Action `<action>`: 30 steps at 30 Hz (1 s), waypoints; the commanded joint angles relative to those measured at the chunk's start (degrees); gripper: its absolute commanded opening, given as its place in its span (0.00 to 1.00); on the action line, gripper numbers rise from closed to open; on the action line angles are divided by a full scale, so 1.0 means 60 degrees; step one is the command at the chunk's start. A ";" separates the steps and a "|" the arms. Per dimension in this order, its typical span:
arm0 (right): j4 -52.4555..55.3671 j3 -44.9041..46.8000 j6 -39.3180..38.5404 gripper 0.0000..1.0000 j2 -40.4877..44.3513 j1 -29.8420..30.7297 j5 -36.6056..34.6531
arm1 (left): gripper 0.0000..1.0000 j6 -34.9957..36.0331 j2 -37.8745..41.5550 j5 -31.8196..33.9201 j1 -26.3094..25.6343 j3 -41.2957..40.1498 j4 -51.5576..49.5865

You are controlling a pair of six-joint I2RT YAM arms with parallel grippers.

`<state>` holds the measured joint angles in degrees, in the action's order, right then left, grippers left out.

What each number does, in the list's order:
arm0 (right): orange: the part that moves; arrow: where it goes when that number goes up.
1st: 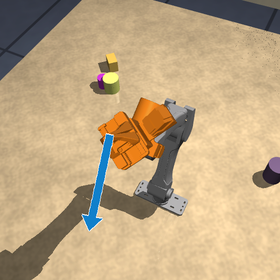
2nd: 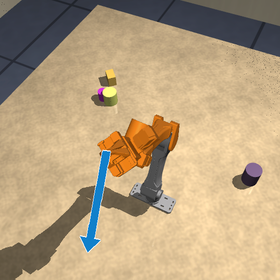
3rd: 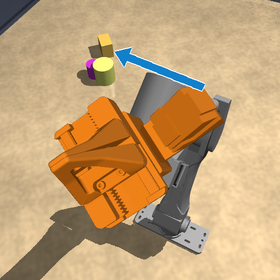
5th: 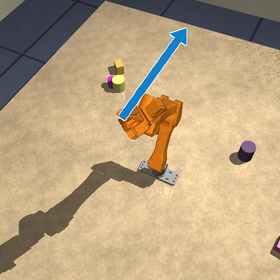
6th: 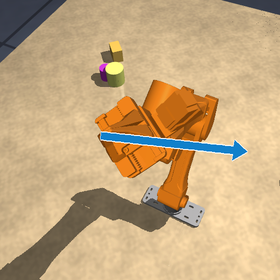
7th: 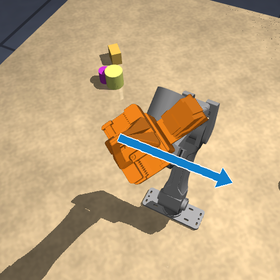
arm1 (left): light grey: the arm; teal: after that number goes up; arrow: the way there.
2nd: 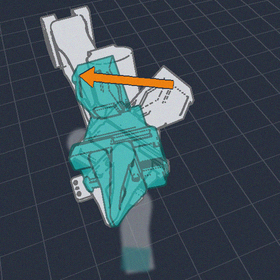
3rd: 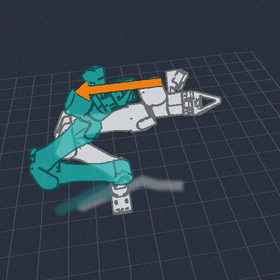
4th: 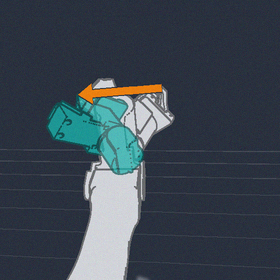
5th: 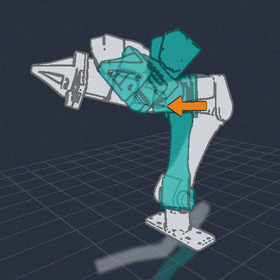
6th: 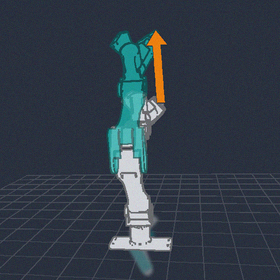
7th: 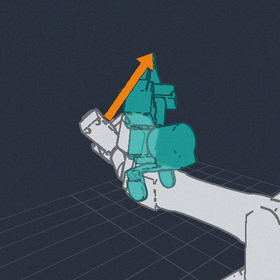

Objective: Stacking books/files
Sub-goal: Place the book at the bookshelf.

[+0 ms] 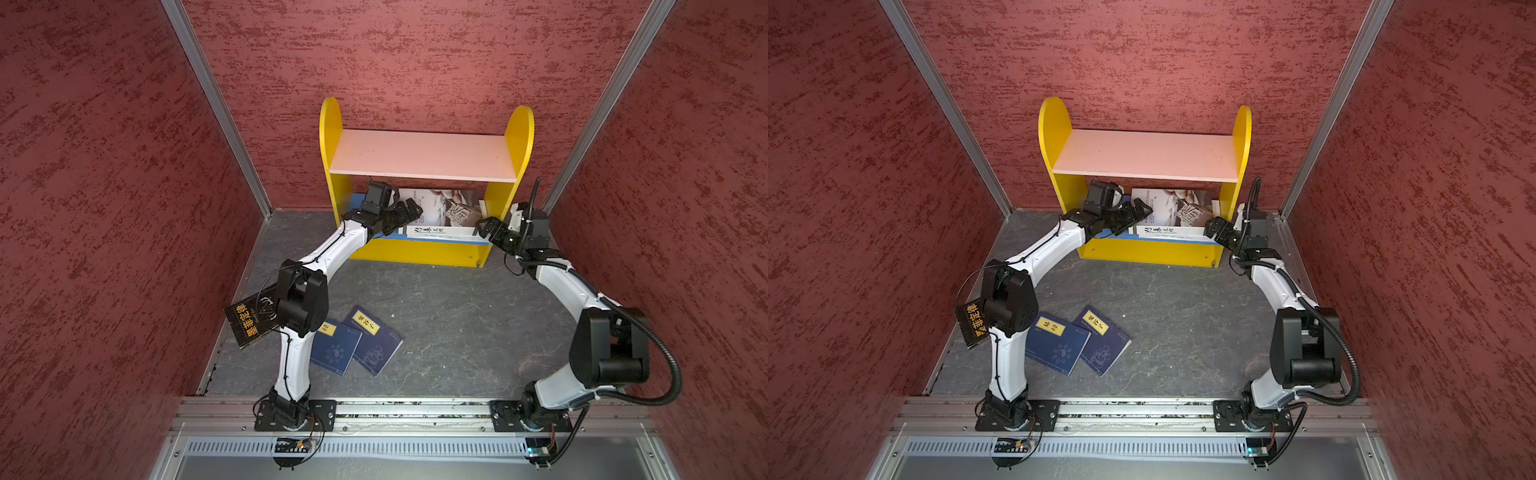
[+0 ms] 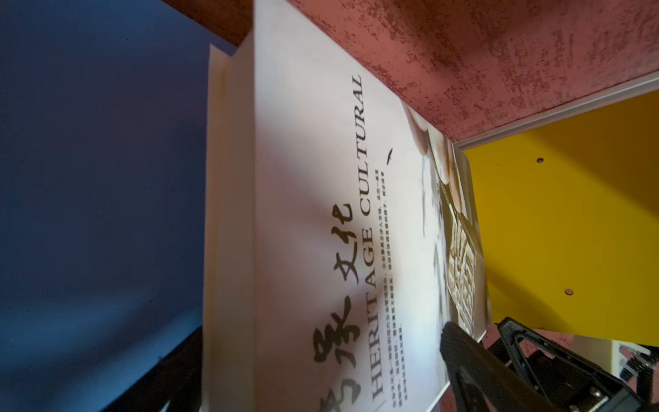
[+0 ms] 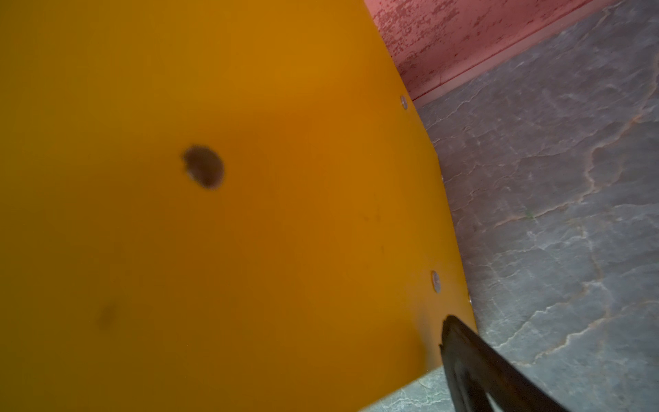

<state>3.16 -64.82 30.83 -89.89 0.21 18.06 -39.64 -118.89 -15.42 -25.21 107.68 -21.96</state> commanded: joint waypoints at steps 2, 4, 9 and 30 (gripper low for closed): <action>-0.0323 0.0095 0.0018 0.98 0.0032 0.0009 0.0265 | 0.99 0.0069 0.0620 0.1498 -0.0090 0.0165 -0.0542; -0.0336 0.0109 0.0035 0.98 0.0040 0.0010 0.0257 | 0.99 0.0022 0.0660 0.1876 -0.0103 0.0149 -0.0901; -0.0379 0.0219 0.0077 0.98 0.0129 0.0002 0.0245 | 0.99 0.0324 0.1132 0.1265 -0.0184 -0.0770 0.0422; -0.0365 0.0432 0.0135 0.96 0.0419 0.0009 0.0007 | 1.00 0.0787 0.0266 -0.0632 -0.0409 0.0075 0.1606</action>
<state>1.98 -62.92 31.73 -89.23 0.21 18.83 -36.56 -115.02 -16.32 -27.35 106.21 -14.33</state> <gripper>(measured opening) 0.964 0.999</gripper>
